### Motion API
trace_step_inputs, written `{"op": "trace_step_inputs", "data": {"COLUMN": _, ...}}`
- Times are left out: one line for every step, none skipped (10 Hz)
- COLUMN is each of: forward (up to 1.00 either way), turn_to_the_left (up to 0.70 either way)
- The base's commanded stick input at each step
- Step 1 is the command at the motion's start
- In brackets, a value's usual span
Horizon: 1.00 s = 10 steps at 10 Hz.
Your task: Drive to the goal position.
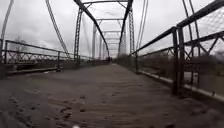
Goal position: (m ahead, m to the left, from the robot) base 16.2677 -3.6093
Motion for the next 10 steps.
{"op": "trace_step_inputs", "data": {"forward": 0.7, "turn_to_the_left": 0.0}}
{"op": "trace_step_inputs", "data": {"forward": 0.7, "turn_to_the_left": 0.0}}
{"op": "trace_step_inputs", "data": {"forward": 0.7, "turn_to_the_left": 0.0}}
{"op": "trace_step_inputs", "data": {"forward": 0.7, "turn_to_the_left": 0.0}}
{"op": "trace_step_inputs", "data": {"forward": 0.7, "turn_to_the_left": 0.0}}
{"op": "trace_step_inputs", "data": {"forward": 0.7, "turn_to_the_left": 0.0}}
{"op": "trace_step_inputs", "data": {"forward": 0.7, "turn_to_the_left": 0.0}}
{"op": "trace_step_inputs", "data": {"forward": 0.7, "turn_to_the_left": 0.0}}
{"op": "trace_step_inputs", "data": {"forward": 0.7, "turn_to_the_left": 0.0}}
{"op": "trace_step_inputs", "data": {"forward": 0.7, "turn_to_the_left": 0.0}}
